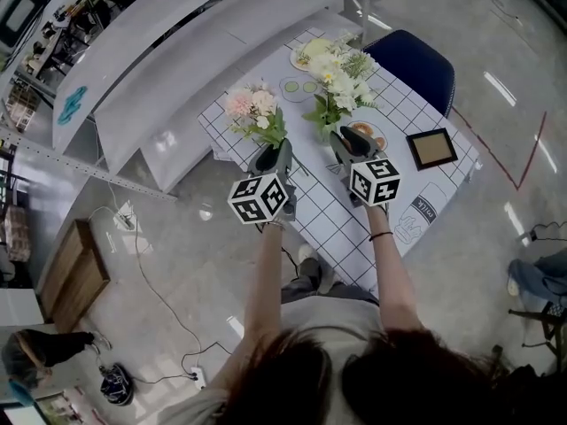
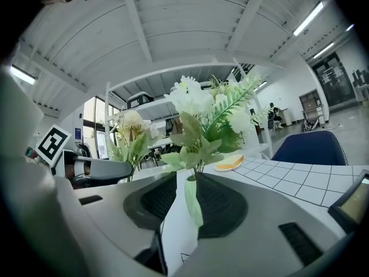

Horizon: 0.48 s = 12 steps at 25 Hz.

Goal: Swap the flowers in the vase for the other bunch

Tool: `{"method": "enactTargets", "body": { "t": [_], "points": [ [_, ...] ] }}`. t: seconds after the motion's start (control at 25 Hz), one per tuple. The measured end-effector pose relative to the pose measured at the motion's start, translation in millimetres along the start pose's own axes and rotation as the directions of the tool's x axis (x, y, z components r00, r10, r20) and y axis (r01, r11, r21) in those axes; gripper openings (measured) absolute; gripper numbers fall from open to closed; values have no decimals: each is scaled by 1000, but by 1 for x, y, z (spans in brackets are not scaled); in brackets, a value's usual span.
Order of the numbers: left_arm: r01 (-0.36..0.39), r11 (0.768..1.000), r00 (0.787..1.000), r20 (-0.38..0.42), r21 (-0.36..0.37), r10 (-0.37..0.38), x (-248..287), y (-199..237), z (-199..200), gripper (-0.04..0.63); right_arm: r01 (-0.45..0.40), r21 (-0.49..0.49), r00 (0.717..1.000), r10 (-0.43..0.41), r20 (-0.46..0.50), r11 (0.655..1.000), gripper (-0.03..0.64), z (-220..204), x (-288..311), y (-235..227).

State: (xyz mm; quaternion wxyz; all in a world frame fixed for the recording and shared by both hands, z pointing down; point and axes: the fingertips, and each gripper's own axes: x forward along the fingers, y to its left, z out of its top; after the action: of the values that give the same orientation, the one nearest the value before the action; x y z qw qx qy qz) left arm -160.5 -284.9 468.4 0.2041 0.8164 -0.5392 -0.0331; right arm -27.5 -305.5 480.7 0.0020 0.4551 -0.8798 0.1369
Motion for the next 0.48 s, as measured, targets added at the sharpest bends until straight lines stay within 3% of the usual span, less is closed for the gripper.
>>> {"method": "enactTargets", "body": {
  "t": [0.48],
  "points": [
    [15, 1000, 1000, 13, 0, -15, -20, -15, -6, 81, -20, 28, 1000, 19, 16, 999, 41, -1, -28, 20]
  ]
}}
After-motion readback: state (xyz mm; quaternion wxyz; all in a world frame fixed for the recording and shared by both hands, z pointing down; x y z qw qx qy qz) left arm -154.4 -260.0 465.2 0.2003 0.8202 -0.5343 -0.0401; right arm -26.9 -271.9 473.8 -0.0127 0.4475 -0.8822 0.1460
